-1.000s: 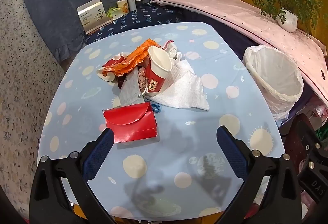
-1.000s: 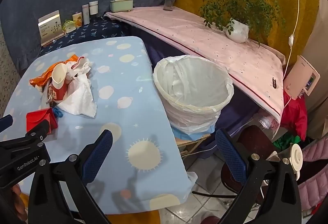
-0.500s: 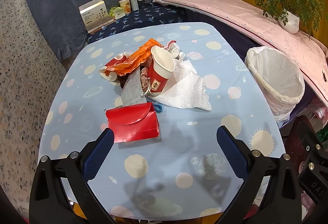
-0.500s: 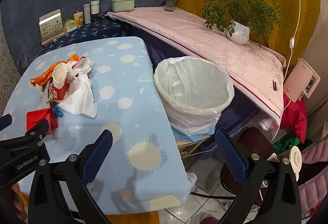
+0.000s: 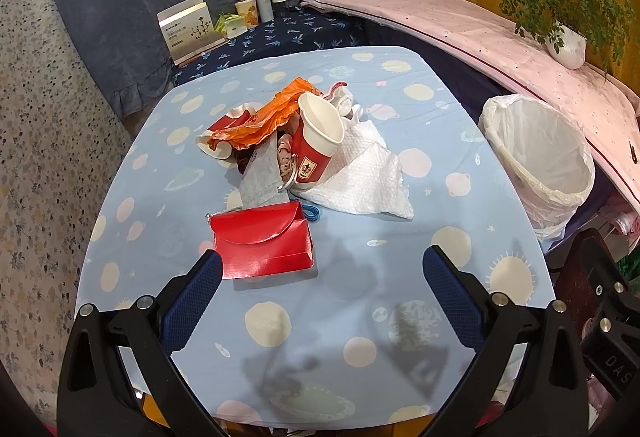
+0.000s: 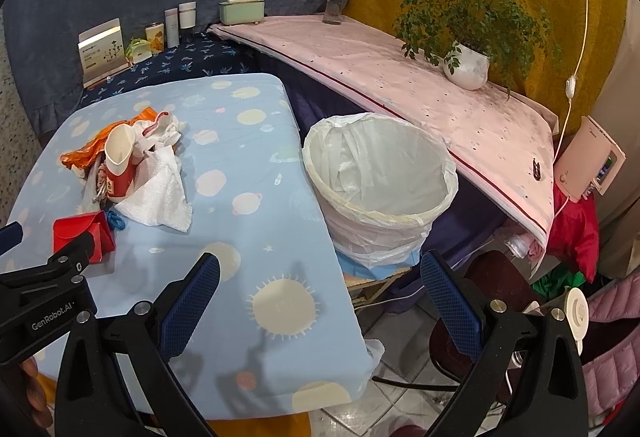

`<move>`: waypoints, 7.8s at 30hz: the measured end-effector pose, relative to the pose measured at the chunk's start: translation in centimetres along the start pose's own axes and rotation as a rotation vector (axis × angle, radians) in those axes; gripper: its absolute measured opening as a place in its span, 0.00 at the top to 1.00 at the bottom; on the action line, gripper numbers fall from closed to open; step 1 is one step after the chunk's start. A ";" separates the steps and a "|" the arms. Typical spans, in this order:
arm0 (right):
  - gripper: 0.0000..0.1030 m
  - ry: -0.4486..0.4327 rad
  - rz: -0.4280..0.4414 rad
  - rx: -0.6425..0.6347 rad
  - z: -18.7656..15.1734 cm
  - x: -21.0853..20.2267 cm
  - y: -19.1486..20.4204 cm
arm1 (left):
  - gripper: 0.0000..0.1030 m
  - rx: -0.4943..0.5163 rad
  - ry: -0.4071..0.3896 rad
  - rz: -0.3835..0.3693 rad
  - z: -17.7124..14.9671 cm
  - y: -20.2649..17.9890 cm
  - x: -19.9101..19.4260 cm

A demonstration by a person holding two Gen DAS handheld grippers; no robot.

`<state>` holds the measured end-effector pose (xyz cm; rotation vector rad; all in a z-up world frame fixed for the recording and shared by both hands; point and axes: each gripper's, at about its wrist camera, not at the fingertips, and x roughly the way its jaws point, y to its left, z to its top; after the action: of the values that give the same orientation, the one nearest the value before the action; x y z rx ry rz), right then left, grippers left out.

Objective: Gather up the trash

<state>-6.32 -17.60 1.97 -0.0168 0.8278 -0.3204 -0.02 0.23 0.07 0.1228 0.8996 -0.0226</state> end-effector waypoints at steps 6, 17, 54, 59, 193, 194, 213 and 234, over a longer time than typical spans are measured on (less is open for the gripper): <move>0.07 -0.001 0.000 -0.004 0.1 -0.1 0.1 | 0.07 -0.003 0.001 0.003 0.0 0.1 0.0; 0.06 0.000 -0.003 -0.005 0.1 0.0 0.1 | 0.07 -0.003 0.004 0.001 -0.1 0.2 0.1; 0.07 -0.004 -0.016 -0.003 -0.1 -0.1 -0.2 | 0.07 -0.008 0.011 -0.005 -0.8 0.0 0.0; 0.07 -0.005 -0.016 -0.003 -0.1 -0.1 -0.2 | 0.07 -0.007 0.013 -0.007 -0.8 -0.1 -0.1; 0.98 -0.238 0.131 0.227 15.0 4.3 -1.1 | 0.17 0.072 -0.130 -0.339 11.2 -3.0 3.3; 0.98 -0.243 0.122 0.234 15.1 4.2 -1.7 | 0.17 0.081 -0.131 -0.349 11.6 -3.8 3.4; 0.98 -0.167 -0.001 0.344 15.6 9.5 -11.5 | 0.17 0.282 -0.137 -0.508 14.4 -17.8 4.8; 0.48 -0.200 -0.068 0.357 15.3 8.5 -14.0 | 0.11 0.333 -0.110 -0.510 14.0 -22.2 7.0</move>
<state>6.28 -35.00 8.16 0.2531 0.5644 -0.5190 13.61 -23.18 1.07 0.1967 0.7917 -0.6491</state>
